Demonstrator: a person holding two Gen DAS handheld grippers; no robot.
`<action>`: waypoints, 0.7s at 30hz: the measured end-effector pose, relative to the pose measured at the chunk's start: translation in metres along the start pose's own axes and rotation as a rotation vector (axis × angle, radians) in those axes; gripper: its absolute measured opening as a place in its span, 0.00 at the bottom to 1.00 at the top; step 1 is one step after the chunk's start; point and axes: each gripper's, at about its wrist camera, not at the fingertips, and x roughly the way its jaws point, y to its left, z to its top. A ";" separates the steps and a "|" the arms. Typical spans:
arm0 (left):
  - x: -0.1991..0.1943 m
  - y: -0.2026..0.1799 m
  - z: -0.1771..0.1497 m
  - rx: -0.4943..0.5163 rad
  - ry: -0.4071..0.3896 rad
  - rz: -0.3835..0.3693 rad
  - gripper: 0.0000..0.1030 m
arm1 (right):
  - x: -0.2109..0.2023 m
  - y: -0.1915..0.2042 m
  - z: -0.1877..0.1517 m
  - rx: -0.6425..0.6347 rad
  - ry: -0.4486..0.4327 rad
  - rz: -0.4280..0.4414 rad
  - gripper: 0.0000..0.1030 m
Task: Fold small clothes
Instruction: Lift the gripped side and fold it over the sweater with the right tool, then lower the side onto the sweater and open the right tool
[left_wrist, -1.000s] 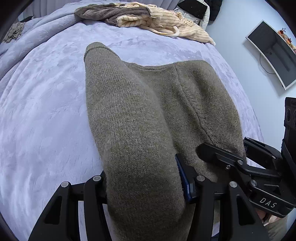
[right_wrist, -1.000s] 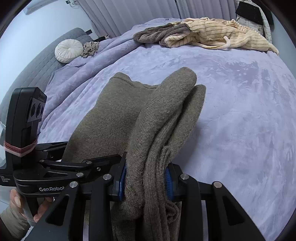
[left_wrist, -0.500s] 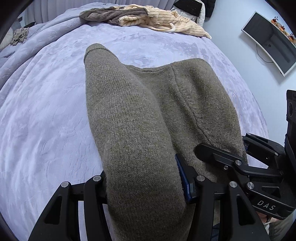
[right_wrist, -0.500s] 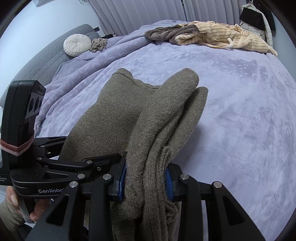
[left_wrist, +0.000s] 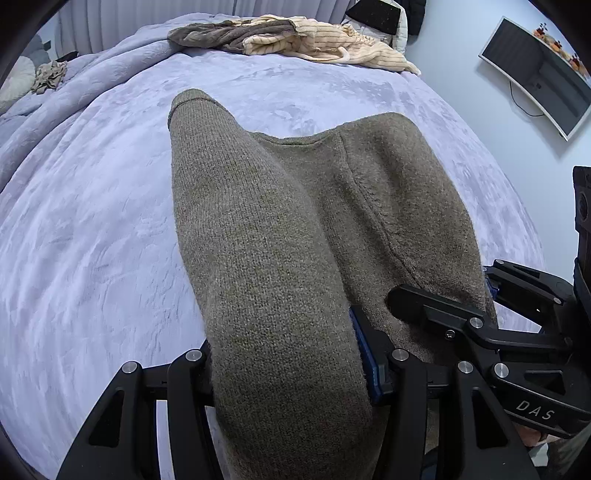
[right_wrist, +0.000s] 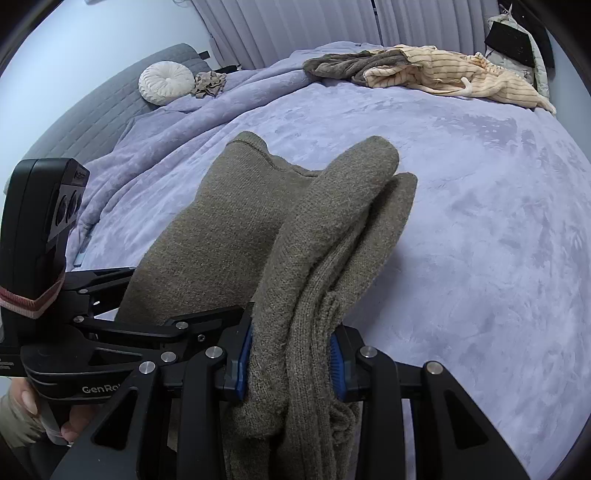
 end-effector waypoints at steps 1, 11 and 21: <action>0.000 0.001 -0.001 0.001 0.000 0.000 0.54 | 0.001 0.001 -0.001 -0.003 0.001 0.001 0.36; 0.011 0.013 -0.012 -0.020 0.011 -0.030 0.54 | 0.012 -0.005 -0.008 0.012 0.016 0.025 0.36; 0.017 0.055 -0.029 -0.142 0.004 -0.186 0.68 | 0.033 -0.060 -0.024 0.223 0.034 0.196 0.40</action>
